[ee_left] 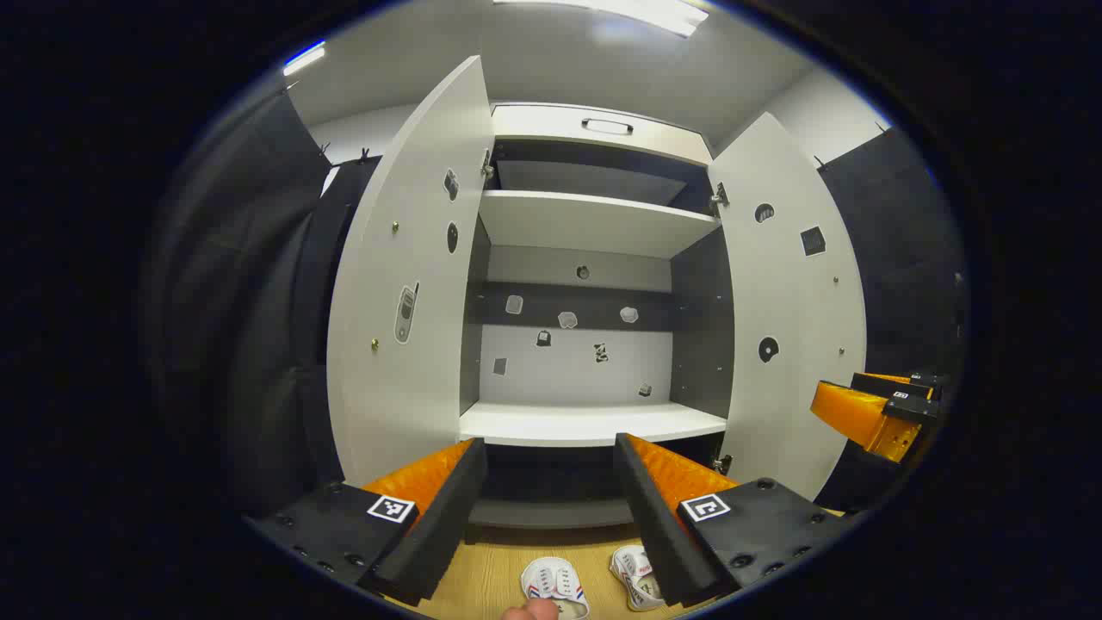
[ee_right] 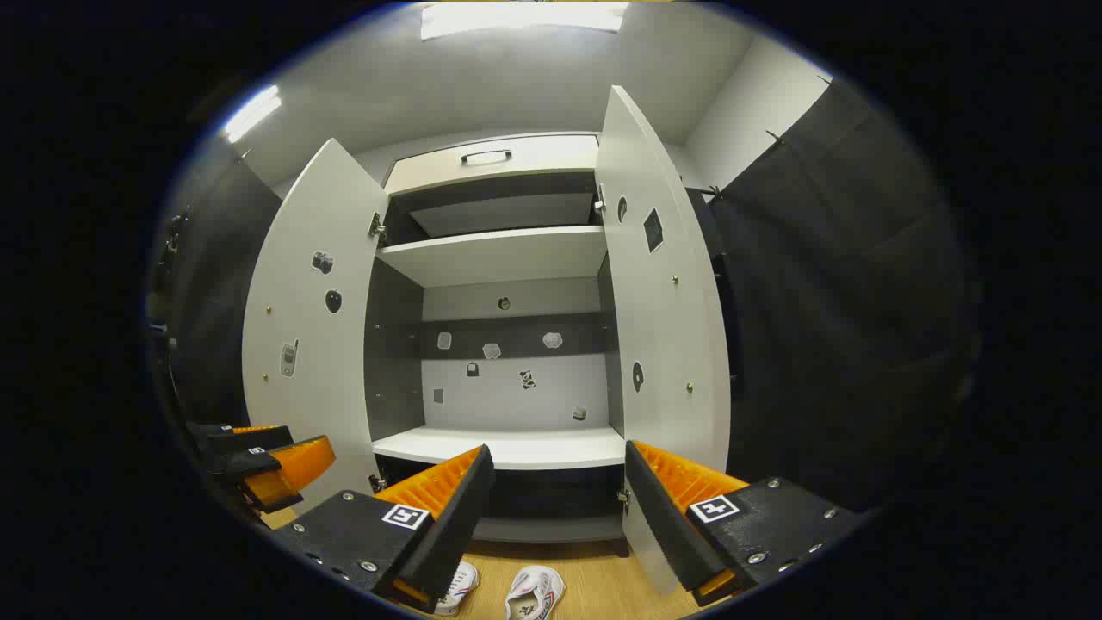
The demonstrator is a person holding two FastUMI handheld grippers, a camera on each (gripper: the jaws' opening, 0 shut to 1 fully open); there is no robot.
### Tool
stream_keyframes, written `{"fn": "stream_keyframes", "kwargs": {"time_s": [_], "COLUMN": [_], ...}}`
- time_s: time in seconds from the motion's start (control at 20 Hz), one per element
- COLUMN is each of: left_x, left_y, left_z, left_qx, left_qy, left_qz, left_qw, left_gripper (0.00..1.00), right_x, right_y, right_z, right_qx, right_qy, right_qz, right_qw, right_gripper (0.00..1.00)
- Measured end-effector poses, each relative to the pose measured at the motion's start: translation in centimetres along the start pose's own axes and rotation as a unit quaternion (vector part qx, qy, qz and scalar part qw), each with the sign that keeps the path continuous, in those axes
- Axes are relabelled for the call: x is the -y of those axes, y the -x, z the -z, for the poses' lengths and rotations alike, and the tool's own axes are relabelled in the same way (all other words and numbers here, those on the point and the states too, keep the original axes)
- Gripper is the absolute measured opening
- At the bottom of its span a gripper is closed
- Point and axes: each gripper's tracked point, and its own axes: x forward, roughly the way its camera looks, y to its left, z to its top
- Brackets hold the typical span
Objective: Grab one shoe with the right hand and put it into the shoe cabinet, grab the other shoe with the left hand and put it into the shoe cabinet; then close the right door with the right hand and the left door with the left hand.
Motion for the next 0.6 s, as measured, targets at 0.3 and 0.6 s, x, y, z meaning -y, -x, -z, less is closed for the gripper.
{"fn": "stream_keyframes", "kwargs": {"time_s": [0.3, 0.6], "left_x": [-0.08, -0.21], "left_y": [0.07, 0.10], "left_z": [0.07, -0.05], "left_qx": [-0.002, 0.002], "left_qy": [0.000, -0.002], "left_qz": [-0.002, -0.005], "left_qw": [1.000, 1.000], "left_gripper": [0.96, 0.94], "right_x": [-0.01, -0.12], "right_y": [0.03, -0.02], "right_z": [0.30, 0.27], "right_qx": [-0.004, -0.002], "right_qy": [-0.002, -0.002], "right_qz": [0.001, -0.001], "right_qw": [1.000, 1.000], "right_gripper": [0.94, 0.94]}}
